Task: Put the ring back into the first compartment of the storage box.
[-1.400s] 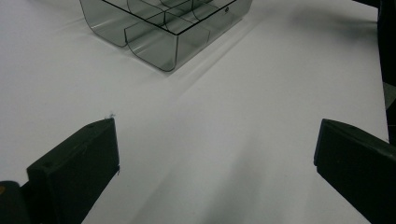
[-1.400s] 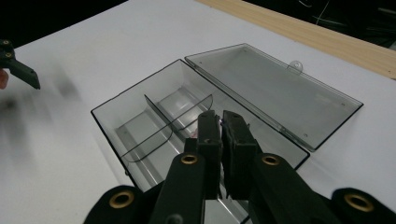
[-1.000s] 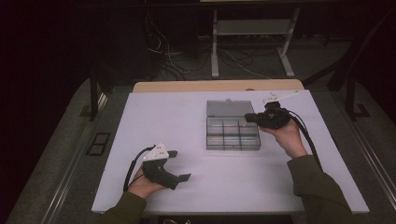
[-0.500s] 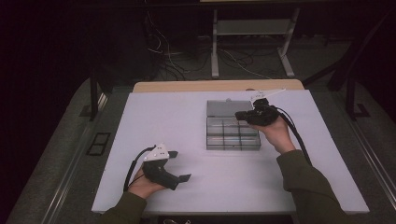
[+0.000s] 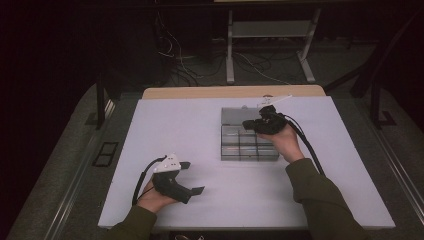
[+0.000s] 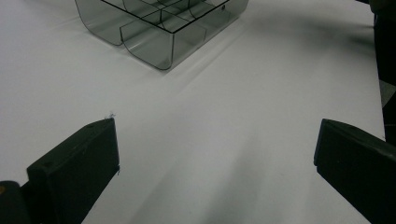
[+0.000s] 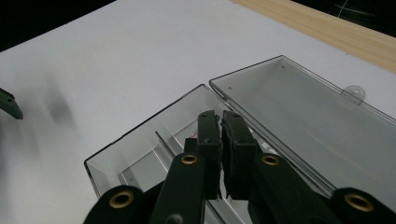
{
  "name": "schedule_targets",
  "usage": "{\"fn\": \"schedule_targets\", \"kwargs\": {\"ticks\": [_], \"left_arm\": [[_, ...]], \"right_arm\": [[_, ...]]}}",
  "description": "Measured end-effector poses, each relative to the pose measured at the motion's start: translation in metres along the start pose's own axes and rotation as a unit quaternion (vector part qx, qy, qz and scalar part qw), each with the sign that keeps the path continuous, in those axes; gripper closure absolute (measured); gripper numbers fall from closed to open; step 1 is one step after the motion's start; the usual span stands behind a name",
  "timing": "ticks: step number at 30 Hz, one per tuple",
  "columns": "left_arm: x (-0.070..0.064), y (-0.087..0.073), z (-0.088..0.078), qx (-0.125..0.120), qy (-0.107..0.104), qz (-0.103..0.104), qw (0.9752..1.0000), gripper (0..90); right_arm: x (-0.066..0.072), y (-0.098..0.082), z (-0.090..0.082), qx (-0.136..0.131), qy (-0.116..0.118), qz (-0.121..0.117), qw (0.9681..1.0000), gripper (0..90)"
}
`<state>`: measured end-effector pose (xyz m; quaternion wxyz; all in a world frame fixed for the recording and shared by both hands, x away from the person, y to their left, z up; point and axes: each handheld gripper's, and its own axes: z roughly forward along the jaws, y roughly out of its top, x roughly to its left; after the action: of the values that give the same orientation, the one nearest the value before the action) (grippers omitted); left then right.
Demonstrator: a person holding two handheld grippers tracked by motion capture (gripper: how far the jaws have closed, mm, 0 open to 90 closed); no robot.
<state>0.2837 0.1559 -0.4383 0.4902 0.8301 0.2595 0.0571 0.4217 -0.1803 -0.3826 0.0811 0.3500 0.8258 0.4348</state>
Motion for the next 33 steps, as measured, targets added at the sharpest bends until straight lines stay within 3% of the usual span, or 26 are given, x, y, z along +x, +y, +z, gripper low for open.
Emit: {"fn": "schedule_targets", "kwargs": {"ticks": [20, 33], "left_arm": [[0.0, 0.0, -0.001, 0.0, -0.003, 0.003, 1.0, 0.0], [0.0, 0.0, -0.001, -0.001, -0.005, 0.003, 1.0, 0.0]], "right_arm": [[0.011, 0.003, 0.046, 0.046, -0.001, -0.008, 0.9989, 85.7], [0.011, -0.001, 0.066, 0.077, -0.003, -0.004, 0.9971, 85.7]]}}
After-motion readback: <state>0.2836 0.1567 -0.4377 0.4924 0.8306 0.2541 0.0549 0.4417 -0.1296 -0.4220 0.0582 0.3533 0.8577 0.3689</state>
